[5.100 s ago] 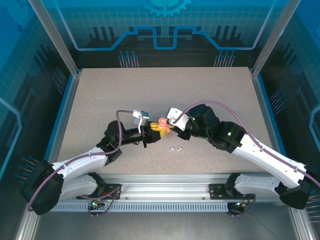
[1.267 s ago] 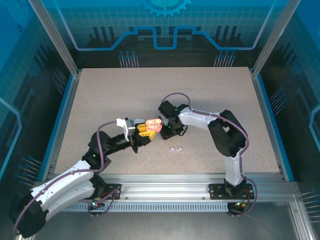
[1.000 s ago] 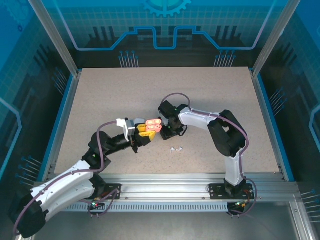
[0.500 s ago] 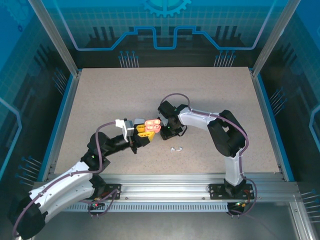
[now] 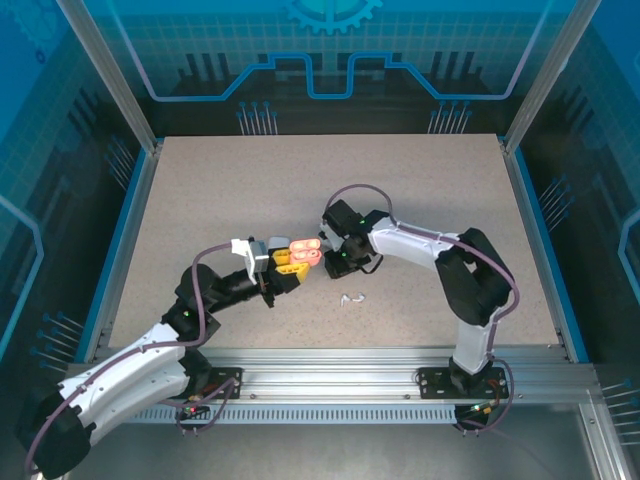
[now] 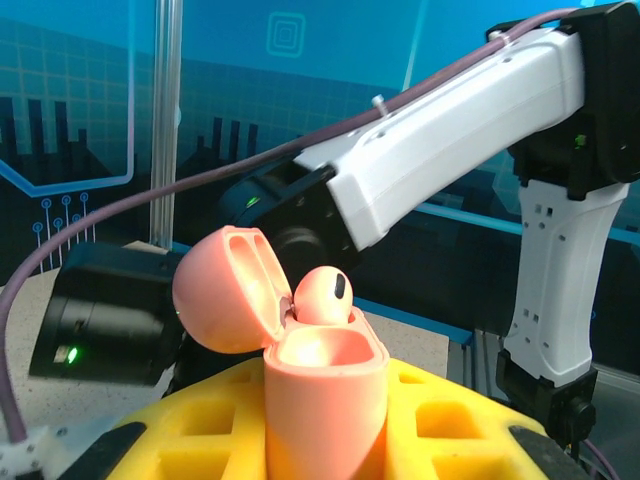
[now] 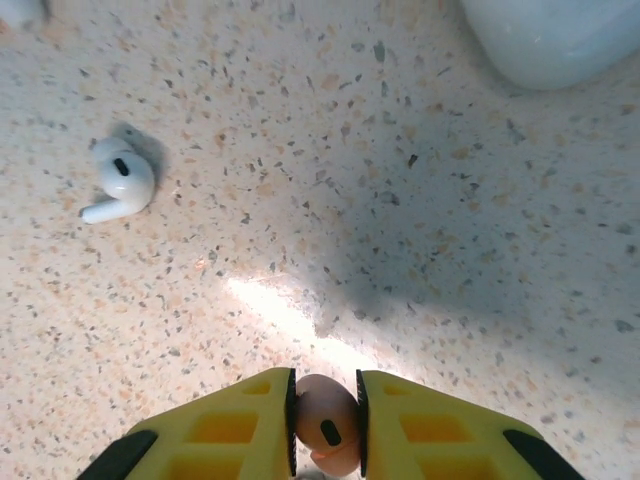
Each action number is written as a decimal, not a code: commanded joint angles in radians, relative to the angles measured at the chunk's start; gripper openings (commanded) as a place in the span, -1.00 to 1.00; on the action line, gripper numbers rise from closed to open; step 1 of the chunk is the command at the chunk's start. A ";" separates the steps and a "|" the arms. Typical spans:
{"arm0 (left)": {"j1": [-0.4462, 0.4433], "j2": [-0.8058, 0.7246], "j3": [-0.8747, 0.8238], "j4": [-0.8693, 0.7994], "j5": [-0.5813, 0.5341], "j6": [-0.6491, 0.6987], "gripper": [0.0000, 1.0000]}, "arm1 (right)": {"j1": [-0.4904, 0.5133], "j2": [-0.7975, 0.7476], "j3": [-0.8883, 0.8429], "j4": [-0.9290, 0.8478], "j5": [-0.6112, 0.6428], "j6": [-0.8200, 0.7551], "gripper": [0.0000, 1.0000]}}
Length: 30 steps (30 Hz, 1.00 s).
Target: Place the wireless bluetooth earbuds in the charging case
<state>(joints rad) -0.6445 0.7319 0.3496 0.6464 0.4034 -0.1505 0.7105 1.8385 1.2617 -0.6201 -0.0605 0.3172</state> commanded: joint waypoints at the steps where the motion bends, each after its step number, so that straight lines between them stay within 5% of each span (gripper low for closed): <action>1: -0.007 -0.004 -0.010 0.014 -0.021 -0.008 -1.00 | -0.014 -0.097 -0.046 0.038 0.022 -0.015 -0.58; 19: -0.007 0.129 0.009 0.056 -0.027 -0.121 -1.00 | -0.021 -0.720 -0.311 0.275 0.153 -0.206 -0.58; 30: -0.009 0.284 0.054 0.183 0.045 -0.167 -1.00 | 0.013 -0.976 -0.338 0.454 0.095 -0.331 -0.57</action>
<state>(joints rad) -0.6445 0.9966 0.3584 0.7391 0.4061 -0.2932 0.7052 0.8776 0.9195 -0.2504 0.0658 0.0349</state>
